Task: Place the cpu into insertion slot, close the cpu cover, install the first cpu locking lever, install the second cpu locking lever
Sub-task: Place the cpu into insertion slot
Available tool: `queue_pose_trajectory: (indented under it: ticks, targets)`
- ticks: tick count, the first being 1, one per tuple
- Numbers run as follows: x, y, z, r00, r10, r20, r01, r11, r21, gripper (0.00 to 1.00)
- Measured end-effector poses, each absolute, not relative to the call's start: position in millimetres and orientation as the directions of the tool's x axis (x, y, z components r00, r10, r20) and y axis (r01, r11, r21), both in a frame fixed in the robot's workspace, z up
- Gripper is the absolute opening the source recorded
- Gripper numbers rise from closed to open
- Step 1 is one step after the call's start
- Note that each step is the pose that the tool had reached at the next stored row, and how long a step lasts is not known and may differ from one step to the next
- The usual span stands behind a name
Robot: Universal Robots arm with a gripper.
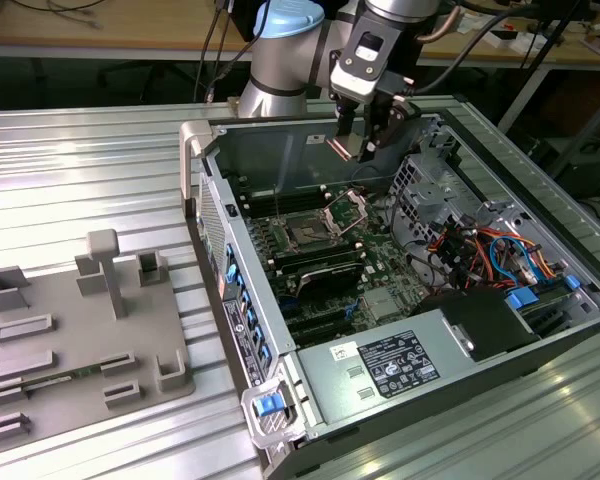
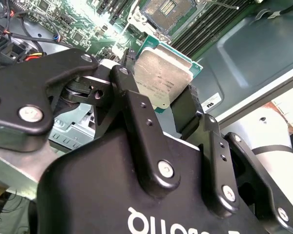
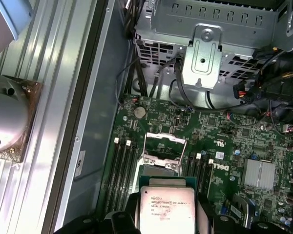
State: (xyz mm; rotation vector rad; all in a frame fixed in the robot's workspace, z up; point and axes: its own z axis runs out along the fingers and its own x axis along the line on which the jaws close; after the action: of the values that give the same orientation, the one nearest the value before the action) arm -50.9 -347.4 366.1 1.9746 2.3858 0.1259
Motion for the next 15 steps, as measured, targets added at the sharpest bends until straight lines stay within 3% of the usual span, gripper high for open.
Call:
queue_pose_trajectory:
  ticks: [15]
  targets:
    - [-52.0,-347.4,366.0,-0.122,0.992,0.019,0.989,0.120,0.089,0.55]
